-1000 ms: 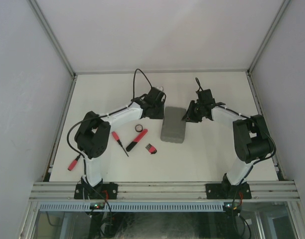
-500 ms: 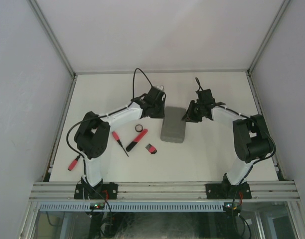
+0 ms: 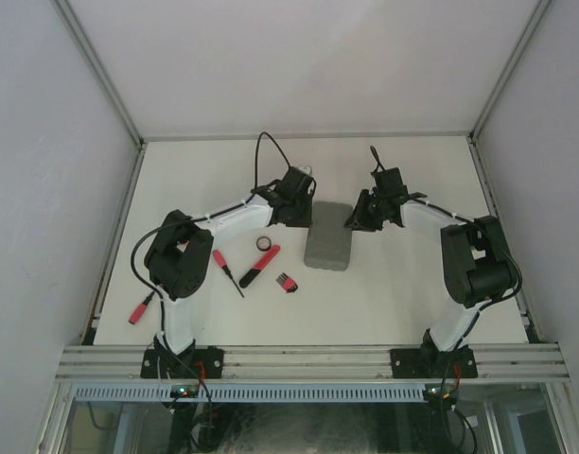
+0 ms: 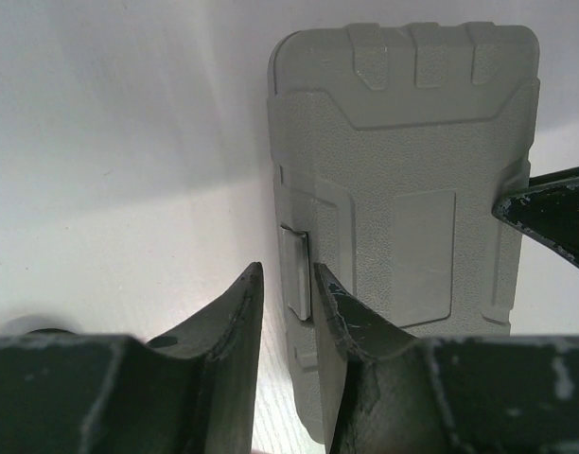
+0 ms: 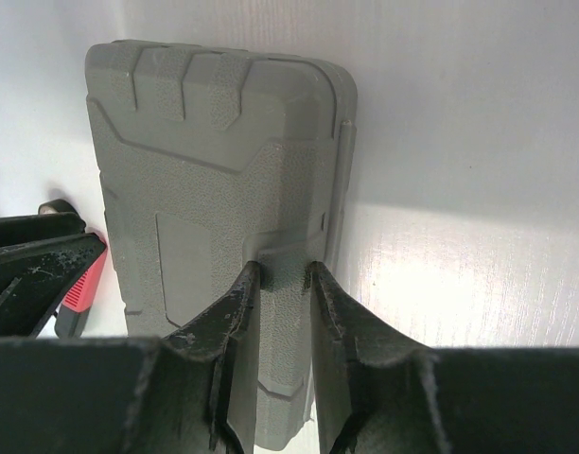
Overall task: Sort the tools into containers
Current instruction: Open the storage box at the center of the board.
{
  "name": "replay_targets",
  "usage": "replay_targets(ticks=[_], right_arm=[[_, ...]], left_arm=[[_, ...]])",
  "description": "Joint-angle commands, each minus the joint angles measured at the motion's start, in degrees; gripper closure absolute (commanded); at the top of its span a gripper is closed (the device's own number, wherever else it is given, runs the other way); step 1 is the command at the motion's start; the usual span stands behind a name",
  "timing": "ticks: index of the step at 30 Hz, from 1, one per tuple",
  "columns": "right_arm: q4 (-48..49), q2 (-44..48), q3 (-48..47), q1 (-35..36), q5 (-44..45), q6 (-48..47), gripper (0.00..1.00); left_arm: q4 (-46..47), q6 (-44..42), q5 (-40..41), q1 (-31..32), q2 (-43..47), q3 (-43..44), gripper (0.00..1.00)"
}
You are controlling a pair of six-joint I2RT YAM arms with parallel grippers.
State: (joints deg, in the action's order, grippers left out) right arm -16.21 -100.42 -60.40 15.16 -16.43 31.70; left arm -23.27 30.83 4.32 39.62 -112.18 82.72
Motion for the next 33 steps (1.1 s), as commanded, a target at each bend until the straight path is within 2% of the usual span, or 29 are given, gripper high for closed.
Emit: replay_targets(ticks=[1,19,27,31,33], right_arm=[[-6.6,-3.8,1.8,0.4,6.1,-3.3,0.79],[-6.5,-4.2,1.8,0.4,5.9,-3.4,0.79],[-7.4,-4.6,1.6,0.4,7.6,-3.4,0.8],[-9.5,-5.9,0.2,0.8,9.3,-3.8,0.84],[-10.6,-6.8,-0.7,1.3,10.0,-3.9,0.87]], left_arm=[[0.2,-1.2,0.8,0.1,-0.1,-0.3,0.69],[0.2,-1.5,1.2,0.1,-0.5,-2.9,0.71],[-3.7,-3.2,7.3,0.9,-1.5,-0.8,0.73],[-7.2,-4.9,10.7,2.3,-2.5,1.9,0.8],[-8.9,-5.6,12.9,3.4,-2.9,3.3,0.88]])
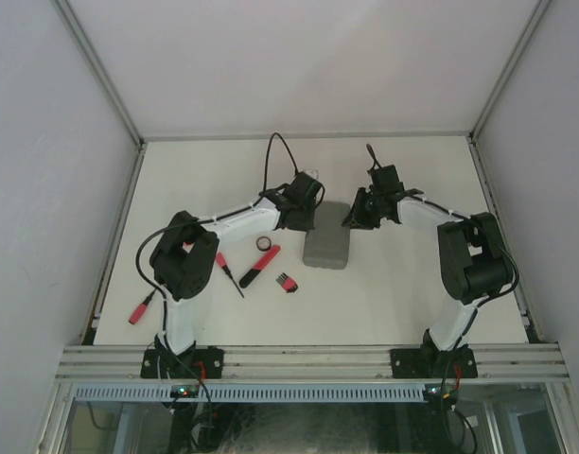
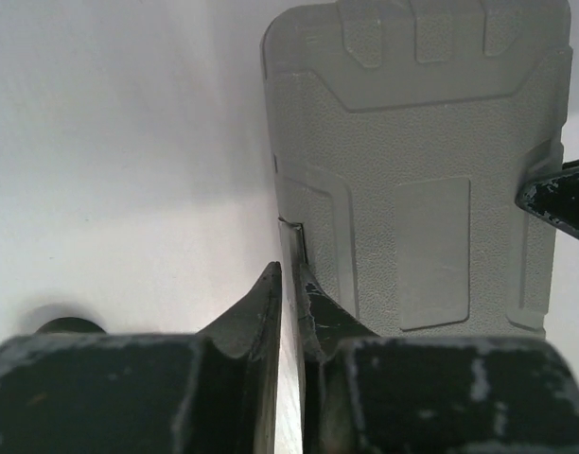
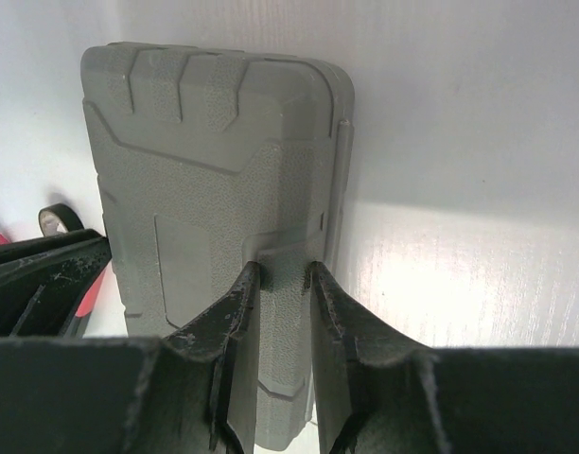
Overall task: Sort the tools into containers
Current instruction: Open the storage box at the center of the board.
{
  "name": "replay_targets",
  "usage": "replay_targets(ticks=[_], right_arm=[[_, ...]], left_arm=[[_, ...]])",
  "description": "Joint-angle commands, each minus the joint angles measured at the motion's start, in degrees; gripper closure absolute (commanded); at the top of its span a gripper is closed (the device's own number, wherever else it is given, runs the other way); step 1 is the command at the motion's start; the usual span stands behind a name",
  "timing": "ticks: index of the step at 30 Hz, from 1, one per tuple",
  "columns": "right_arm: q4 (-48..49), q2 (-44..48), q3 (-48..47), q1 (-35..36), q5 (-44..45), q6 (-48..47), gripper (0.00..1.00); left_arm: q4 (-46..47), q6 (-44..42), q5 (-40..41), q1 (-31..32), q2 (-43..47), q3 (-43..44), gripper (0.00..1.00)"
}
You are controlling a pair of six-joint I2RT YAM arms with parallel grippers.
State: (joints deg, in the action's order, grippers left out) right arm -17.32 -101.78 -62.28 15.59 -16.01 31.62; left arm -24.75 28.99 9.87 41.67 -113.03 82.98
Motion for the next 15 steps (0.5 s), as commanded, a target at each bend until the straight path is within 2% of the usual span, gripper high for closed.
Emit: replay_targets(ticks=[1,15], right_arm=[[-9.9,-5.8,0.8,1.0,9.7,-3.8,0.88],[-10.4,-7.3,0.0,1.1,9.9,-3.2,0.93]], left_arm=[[-8.2,-4.0,8.8,1.8,-2.4,3.7,0.91],[-16.3,-4.3,18.2,2.5,-5.1,9.9,0.94]])
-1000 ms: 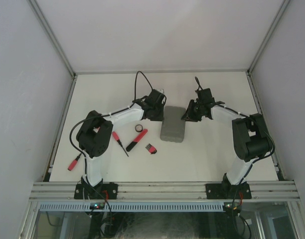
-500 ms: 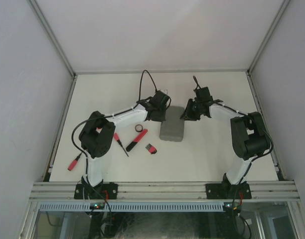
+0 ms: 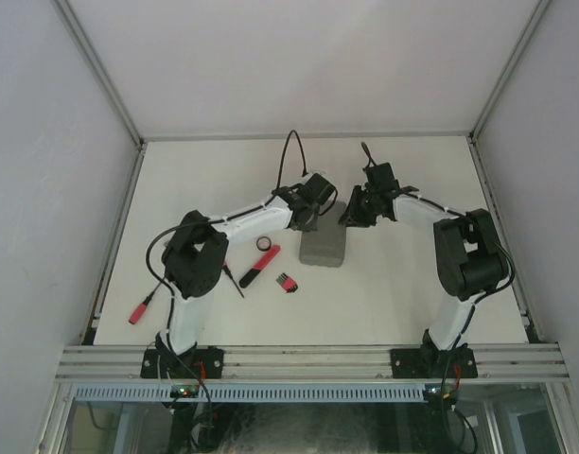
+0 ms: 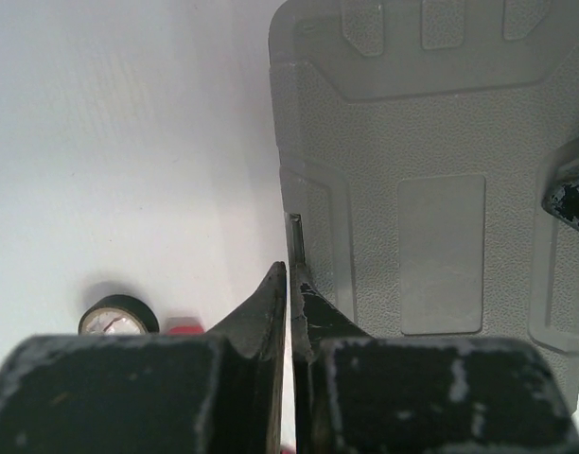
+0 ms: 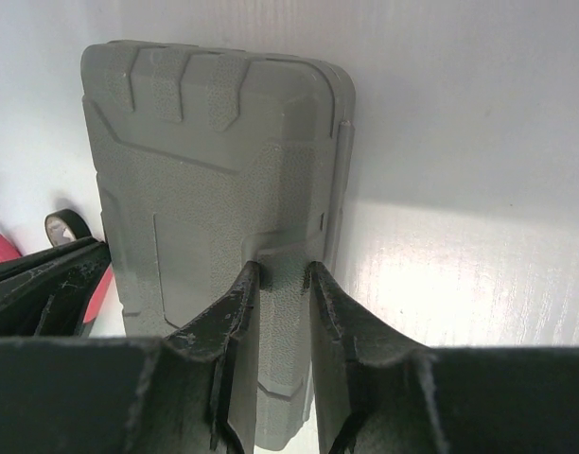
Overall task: Sort the tools into containers
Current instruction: Open the storage box at the center of the board.
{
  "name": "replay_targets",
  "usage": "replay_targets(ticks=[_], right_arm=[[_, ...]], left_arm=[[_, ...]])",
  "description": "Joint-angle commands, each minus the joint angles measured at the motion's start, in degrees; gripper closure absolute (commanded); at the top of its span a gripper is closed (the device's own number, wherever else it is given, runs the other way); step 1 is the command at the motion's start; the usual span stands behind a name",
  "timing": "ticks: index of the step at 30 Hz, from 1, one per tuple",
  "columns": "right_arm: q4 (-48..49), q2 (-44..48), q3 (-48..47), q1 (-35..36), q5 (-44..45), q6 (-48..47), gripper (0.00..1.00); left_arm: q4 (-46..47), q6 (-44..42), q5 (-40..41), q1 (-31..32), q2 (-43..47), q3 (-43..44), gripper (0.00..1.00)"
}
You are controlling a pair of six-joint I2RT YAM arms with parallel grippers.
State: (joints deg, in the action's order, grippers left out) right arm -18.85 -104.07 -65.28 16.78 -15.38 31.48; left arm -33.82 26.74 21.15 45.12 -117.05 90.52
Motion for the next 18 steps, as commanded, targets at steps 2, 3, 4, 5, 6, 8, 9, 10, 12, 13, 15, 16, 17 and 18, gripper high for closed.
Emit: replay_targets(ticks=[2,3,4,5,6,8,9,10,12,13,15,16,17,18], right_arm=[[-8.9,-5.1,3.0,0.0,9.3,-3.0,0.93],[-8.9,-5.2,3.0,0.0,9.3,-3.0,0.93],[-8.8,-5.2,2.9,0.0,9.3,-3.0,0.93],[-8.8,-5.3,2.9,0.0,9.2,-3.0,0.93],[-8.7,-5.4,3.0,0.0,9.1,-3.0,0.93],[-8.7,-5.5,3.0,0.0,9.0,-3.1,0.93],[-8.7,-5.6,2.9,0.0,9.0,-3.1,0.93],[-8.7,-5.7,2.8,0.1,8.9,-3.1,0.93],[-8.7,-5.9,2.8,0.1,8.8,-3.2,0.94],[-8.7,-6.1,2.8,0.0,8.7,-3.3,0.94],[-8.6,-6.2,2.7,0.1,8.6,-3.2,0.94],[-8.7,-6.2,2.6,0.1,8.5,-3.2,0.94],[-8.7,-6.2,2.6,0.1,8.5,-3.2,0.94],[-8.6,-6.2,2.7,0.0,8.5,-3.2,0.94]], left_arm=[[-7.7,-2.1,7.4,-0.9,-1.4,3.0,0.94],[-7.9,-2.1,7.7,-0.9,-1.5,3.1,0.94],[-8.1,-2.1,8.2,-0.9,-1.6,3.3,0.95],[-8.4,-2.2,8.6,-0.9,-1.7,3.4,0.95],[-8.6,-2.2,9.0,-0.9,-1.7,3.4,0.95],[-8.8,-2.2,9.4,-1.0,-2.0,3.3,0.95],[-9.0,-2.2,9.7,-1.0,-2.1,3.4,0.95],[-9.2,-2.2,10.0,-1.0,-2.3,3.4,0.95],[-9.9,-2.0,10.2,-1.2,-2.6,3.8,0.95],[-10.4,-1.9,10.3,-1.2,-2.7,4.1,0.95],[-10.4,-1.8,10.2,-1.3,-2.4,4.3,0.95],[-10.4,-1.8,10.2,-1.4,-1.8,4.4,0.95],[-10.2,-1.7,10.1,-1.4,-1.3,4.4,0.95],[-10.0,-1.7,9.8,-1.5,-0.5,4.4,0.95]])
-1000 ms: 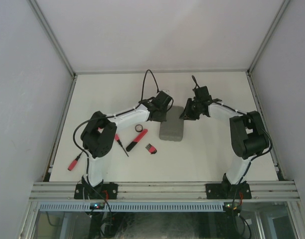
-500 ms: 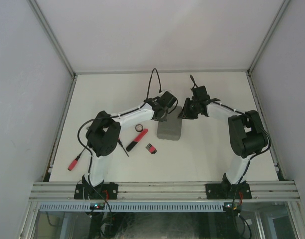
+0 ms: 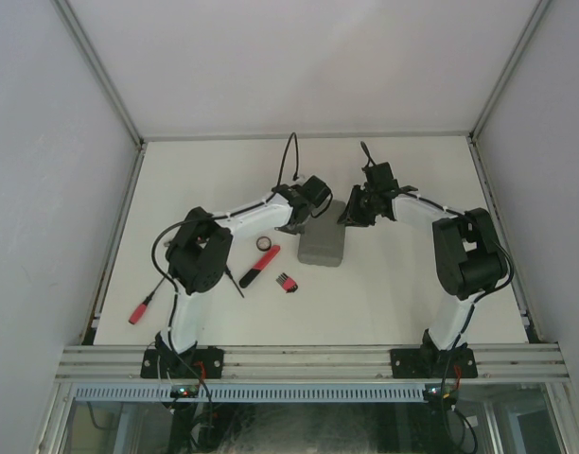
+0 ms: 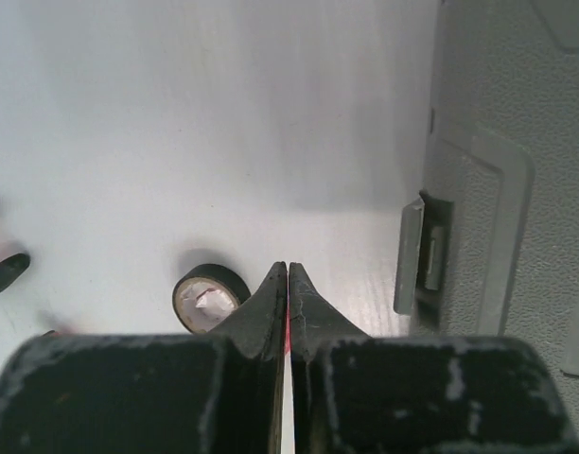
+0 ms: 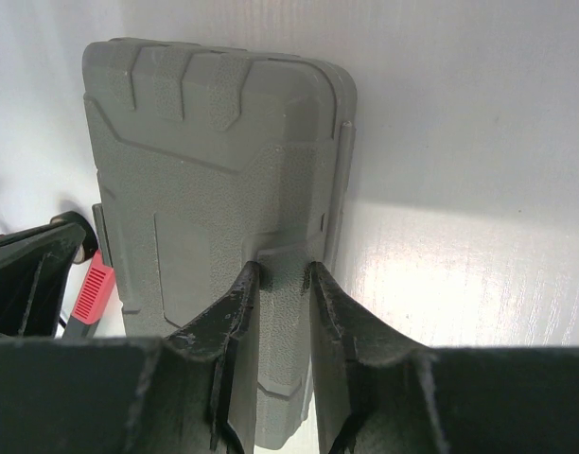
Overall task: Sort the tools into containers
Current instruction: Open the storage box at the center of the board.
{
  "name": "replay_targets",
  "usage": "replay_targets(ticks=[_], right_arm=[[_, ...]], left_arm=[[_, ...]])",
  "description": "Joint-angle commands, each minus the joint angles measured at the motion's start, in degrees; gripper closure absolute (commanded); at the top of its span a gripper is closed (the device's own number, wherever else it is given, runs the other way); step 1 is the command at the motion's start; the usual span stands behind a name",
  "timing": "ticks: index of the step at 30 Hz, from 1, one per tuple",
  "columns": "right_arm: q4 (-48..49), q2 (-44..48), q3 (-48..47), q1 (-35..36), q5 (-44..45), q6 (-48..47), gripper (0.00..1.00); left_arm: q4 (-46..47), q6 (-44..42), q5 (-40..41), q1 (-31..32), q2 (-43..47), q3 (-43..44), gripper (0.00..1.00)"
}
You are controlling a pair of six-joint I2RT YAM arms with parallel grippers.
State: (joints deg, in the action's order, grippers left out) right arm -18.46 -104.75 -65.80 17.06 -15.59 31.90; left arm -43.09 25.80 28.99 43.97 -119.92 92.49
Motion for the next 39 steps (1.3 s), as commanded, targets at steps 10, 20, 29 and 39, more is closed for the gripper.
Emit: replay_targets(ticks=[10,20,29,39], right_arm=[[-8.9,-5.1,3.2,-0.3,8.4,-4.5,0.93],[-8.6,-5.3,3.3,-0.4,7.6,-5.0,0.92],[-8.4,-5.4,3.2,-0.5,7.3,-5.3,0.92],[-8.4,-5.6,3.2,-0.3,7.2,-5.3,0.92]], left_arm=[[14.6,2.2,-14.2,-5.7,14.1,-7.6,0.79],[26.4,4.9,-32.3,-9.3,13.5,-12.8,0.68],[25.7,5.7,-31.3,-9.7,9.7,-11.8,0.68],[24.7,5.8,-31.1,-9.8,8.1,-13.1,0.69]])
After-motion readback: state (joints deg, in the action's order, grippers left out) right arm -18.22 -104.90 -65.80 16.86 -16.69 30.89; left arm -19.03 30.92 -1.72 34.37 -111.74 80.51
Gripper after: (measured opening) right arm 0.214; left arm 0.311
